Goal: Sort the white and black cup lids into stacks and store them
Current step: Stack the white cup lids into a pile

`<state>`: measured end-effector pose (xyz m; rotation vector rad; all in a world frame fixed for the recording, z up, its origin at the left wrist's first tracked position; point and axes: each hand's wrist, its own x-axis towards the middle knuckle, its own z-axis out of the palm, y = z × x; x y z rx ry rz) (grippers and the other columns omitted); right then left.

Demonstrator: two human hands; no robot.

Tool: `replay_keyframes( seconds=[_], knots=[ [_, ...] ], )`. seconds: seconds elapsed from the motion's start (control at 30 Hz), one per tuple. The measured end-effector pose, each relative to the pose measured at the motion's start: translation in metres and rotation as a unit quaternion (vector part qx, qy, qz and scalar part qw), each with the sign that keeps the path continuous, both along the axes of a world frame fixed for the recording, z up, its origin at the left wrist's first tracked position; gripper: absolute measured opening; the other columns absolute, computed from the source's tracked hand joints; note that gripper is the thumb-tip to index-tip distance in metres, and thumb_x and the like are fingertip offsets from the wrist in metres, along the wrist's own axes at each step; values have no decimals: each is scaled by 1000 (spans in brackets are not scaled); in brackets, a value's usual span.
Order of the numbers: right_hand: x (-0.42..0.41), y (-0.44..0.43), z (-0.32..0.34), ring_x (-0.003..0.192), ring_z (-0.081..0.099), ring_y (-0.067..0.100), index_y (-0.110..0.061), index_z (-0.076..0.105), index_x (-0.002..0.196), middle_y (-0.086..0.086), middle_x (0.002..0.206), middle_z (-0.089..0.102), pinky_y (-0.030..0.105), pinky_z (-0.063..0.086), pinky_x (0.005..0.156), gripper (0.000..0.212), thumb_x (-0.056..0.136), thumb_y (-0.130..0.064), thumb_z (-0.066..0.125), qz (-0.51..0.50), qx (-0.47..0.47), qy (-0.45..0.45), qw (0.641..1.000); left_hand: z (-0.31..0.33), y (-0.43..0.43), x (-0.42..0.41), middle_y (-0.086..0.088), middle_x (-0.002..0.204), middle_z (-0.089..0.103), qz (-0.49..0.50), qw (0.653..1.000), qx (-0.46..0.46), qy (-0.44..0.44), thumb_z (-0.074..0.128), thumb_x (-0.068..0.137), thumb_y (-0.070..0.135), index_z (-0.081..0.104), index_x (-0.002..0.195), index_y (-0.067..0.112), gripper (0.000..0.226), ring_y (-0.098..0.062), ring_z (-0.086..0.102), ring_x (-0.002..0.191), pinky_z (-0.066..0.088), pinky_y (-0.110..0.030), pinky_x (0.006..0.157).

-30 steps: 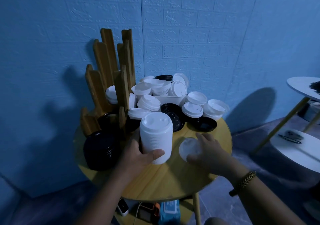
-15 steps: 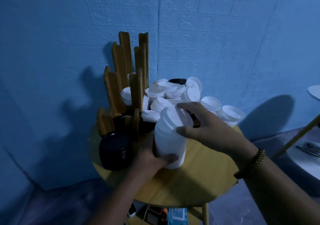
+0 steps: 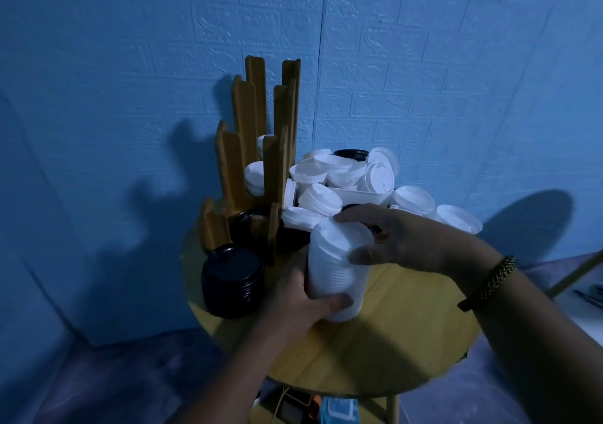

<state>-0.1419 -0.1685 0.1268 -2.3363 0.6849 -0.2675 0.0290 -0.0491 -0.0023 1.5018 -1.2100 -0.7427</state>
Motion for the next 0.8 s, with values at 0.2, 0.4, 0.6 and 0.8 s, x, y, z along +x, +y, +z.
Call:
replay_keyframes(
  seconds=[0.2, 0.4, 0.6, 0.8],
  knots=[
    [8, 10, -3, 114, 44, -2, -44, 50, 136, -25, 133, 41, 24, 40, 94, 62, 80, -60, 71, -12, -144, 38, 989, -1, 2, 0, 20, 135, 50, 9, 1000, -3, -16, 91, 70, 44, 14, 151, 57, 113, -4, 52, 120, 49, -27, 88],
    [0, 8, -12, 118, 53, -6, -34, 57, 135, -21, 135, 53, 12, 45, 89, 58, 82, -55, 66, 12, 16, -75, 997, 1, 4, -1, 23, 131, 57, -3, 1000, -16, 6, 88, 65, 54, 28, 136, 71, 95, -1, 59, 117, 56, -33, 91],
    [30, -52, -45, 101, 68, 8, -37, 73, 103, -12, 104, 73, 42, 53, 97, 14, 95, -28, 67, -122, -8, -185, 975, 2, 5, 0, 41, 127, 51, -8, 1000, -27, -9, 90, 67, 53, 23, 133, 79, 97, 14, 52, 116, 51, -10, 83],
    [68, -88, -62, 103, 60, 11, -26, 74, 111, -2, 112, 63, 27, 47, 95, 21, 94, -15, 68, 6, -161, -67, 985, 7, 7, 0, 39, 123, 51, 13, 1000, -6, -15, 86, 65, 57, 22, 122, 84, 89, 20, 50, 110, 47, -7, 77]
  ],
)
